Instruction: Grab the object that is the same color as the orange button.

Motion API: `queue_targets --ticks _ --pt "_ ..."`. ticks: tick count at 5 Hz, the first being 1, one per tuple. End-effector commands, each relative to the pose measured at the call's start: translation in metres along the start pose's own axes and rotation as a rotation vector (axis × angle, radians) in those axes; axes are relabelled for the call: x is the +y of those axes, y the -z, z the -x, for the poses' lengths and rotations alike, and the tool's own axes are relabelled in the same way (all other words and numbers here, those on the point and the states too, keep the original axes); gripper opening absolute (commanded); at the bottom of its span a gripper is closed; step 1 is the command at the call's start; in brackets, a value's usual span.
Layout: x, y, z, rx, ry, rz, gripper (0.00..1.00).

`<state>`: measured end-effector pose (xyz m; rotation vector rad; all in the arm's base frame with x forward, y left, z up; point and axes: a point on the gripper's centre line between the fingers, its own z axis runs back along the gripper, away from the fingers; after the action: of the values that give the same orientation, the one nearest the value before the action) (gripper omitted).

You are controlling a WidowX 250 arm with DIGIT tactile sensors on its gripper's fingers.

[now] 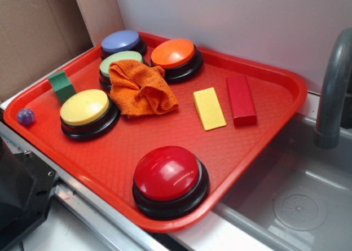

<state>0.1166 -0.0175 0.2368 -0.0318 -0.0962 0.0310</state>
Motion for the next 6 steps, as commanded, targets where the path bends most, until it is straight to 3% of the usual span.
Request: queue_targets --ticks 1,3,5,6 --pt "0.000 0.000 0.000 0.000 0.000 0.000 1.00" --pt "0.003 0.017 -0.025 -0.059 -0.110 0.002 1.00" --pt "0.018 0.055 -0.063 -0.076 -0.382 -0.003 1.00" --pt "0.026 0.079 -0.080 -0.113 -0.509 -0.001 1.00"
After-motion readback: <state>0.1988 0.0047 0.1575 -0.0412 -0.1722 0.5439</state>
